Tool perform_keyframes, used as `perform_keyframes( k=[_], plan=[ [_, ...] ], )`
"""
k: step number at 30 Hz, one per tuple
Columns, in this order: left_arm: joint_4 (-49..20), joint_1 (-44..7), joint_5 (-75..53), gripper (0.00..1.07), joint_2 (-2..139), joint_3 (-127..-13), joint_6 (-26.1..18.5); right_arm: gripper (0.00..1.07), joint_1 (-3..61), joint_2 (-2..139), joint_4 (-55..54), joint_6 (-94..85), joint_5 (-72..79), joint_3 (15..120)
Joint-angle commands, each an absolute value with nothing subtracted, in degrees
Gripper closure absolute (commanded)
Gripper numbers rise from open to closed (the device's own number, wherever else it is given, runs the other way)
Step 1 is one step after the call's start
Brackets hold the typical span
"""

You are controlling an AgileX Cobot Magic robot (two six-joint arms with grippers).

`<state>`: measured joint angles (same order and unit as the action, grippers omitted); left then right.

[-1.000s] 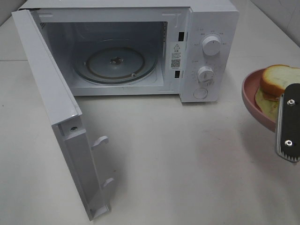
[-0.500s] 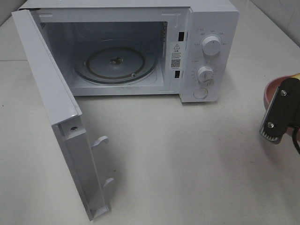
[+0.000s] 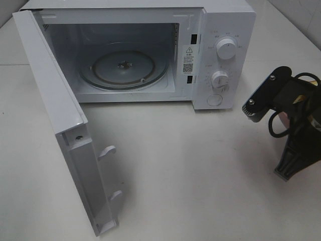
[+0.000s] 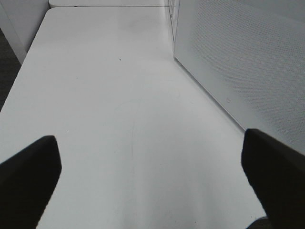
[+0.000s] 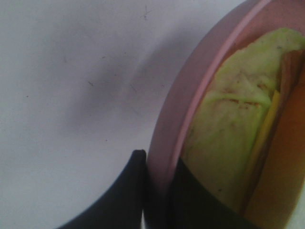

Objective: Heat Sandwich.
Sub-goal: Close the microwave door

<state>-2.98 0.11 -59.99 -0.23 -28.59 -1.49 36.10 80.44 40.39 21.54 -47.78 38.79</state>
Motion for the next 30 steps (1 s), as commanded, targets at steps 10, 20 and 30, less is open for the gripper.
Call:
perform_keyframes(
  k=[10, 20, 30],
  plan=[
    [-3.0, -0.1, -59.4, 0.09, -1.8, -28.2, -1.6, 1.07, 29.2, 86.7, 43.5, 30.8, -51.2, 42.4],
    [-3.0, -0.1, -59.4, 0.09, -1.8, -28.2, -1.6, 1.07, 21.8, 89.2, 44.6, 30.7, -50.9, 42.4],
    [-3.0, -0.1, -59.4, 0.09, -1.8, -28.2, -1.6, 1.06, 16.3, 92.2, 46.9, 32.3, -48.4, 42.4]
  ],
)
